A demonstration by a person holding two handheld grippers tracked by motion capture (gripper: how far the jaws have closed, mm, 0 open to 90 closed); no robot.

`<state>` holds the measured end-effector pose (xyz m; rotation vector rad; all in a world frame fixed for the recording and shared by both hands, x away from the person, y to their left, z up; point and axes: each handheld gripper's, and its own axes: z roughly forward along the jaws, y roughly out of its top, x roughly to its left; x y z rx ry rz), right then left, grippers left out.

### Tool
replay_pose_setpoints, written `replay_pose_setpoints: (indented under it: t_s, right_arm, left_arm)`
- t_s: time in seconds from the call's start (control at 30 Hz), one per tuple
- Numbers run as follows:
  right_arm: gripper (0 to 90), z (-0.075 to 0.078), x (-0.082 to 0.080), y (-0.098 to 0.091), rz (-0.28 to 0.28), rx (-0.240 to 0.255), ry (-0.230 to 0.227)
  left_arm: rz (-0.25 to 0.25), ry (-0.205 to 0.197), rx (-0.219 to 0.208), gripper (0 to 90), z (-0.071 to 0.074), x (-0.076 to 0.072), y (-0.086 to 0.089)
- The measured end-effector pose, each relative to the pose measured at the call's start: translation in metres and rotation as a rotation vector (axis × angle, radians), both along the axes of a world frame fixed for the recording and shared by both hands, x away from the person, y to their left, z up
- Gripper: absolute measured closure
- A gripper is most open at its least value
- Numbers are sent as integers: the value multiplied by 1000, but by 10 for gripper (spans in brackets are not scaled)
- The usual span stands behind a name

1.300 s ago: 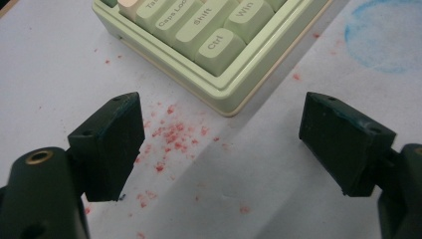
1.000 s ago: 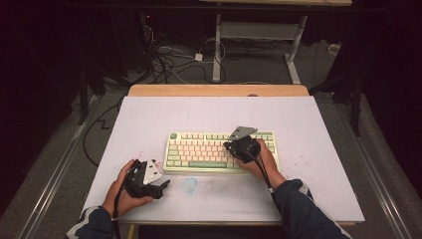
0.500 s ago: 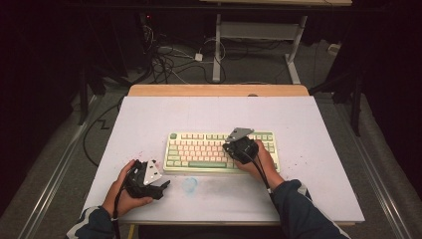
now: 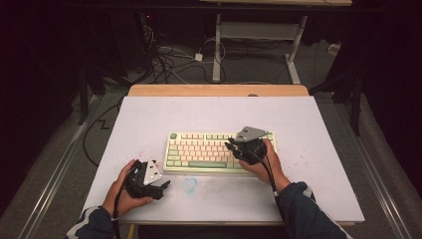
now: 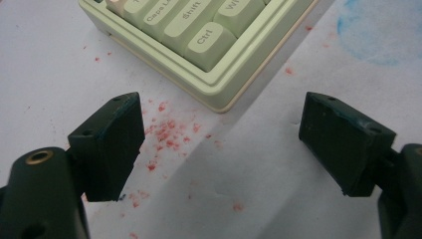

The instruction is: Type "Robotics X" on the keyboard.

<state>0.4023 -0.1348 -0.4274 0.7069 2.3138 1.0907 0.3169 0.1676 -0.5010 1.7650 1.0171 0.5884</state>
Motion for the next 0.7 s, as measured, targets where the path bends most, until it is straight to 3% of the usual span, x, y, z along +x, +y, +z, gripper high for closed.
replay_pose_setpoints:
  t_s: [0.27, 0.5, 0.7]
  right_arm:
    - [439, 9, -14, -4, 14, -8, -74]
    - [323, 17, -25, -22, -39, 29, -137]
    - [279, 20, -31, -37, -70, 48, -153]
  left_arm:
    - [2, 0, -5, 166, 1, 0, 0]
    - [0, -3, 1, 166, 1, 0, 0]
    - [0, -3, 1, 167, 1, 0, 0]
